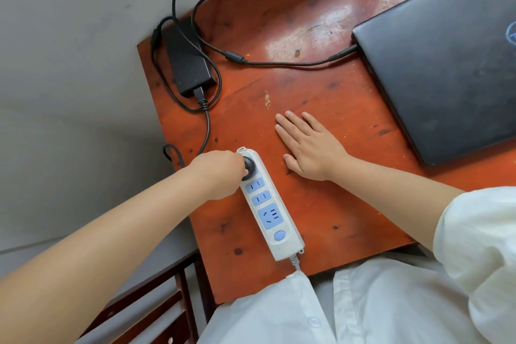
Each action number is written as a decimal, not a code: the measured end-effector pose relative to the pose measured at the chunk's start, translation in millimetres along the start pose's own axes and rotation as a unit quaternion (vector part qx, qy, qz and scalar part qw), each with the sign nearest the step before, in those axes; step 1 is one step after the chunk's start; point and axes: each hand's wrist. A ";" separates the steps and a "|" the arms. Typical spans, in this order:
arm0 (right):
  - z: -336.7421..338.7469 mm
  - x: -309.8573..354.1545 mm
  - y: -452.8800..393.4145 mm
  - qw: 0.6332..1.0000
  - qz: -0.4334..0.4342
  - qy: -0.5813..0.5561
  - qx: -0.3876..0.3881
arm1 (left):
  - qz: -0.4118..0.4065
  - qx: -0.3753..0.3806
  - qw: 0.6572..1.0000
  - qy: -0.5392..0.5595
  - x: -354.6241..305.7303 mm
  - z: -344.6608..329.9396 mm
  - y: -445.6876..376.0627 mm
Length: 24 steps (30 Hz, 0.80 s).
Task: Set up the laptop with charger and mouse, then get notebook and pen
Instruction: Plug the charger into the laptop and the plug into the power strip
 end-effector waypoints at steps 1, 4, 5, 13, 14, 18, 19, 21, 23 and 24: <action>-0.1 -0.1 -0.3 1.000 -0.003 0.000 0.000 | 0.010 0.006 1.000 0.000 -0.5 1.0 0.7; 1.1 0.5 -1.4 1.000 0.000 0.003 0.003 | 0.013 0.023 0.999 0.022 -1.8 9.1 0.7; 1.0 0.1 -1.3 1.000 -0.001 0.003 0.003 | 0.014 0.029 0.999 0.030 -2.4 12.2 -0.3; 2.9 0.2 -0.3 1.000 -0.002 0.005 0.004 | 0.056 0.030 0.995 0.082 -6.3 1.4 -9.3; 3.3 0.4 -0.3 1.000 -0.001 0.001 0.002 | 0.051 0.028 0.994 0.088 -5.1 1.8 -9.2; 3.5 0.4 -0.1 1.000 0.000 -0.002 0.000 | 0.024 -0.005 0.995 0.093 -1.5 -0.9 -6.6; 3.5 0.1 0.1 1.000 -0.001 -0.002 -0.002 | 0.024 -0.009 0.995 0.095 -2.2 -1.5 -6.0; 3.3 -0.2 0.5 1.000 -0.003 -0.001 -0.003 | 0.029 -0.008 0.995 0.090 -3.8 -2.3 -6.1; 3.1 1.0 0.6 1.000 -0.004 0.005 -0.001 | 0.026 -0.014 0.996 0.081 -5.1 -3.6 -6.5; 3.2 1.7 1.6 1.000 -0.005 0.011 0.000 | 0.024 -0.024 0.997 0.073 -6.2 -4.2 -6.7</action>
Point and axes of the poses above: each hand's wrist, its own y-axis away from the middle knuckle, its own z-axis out of the back of the hand, x = y × z, and after that the axes turned 2 degrees about -z, right-handed
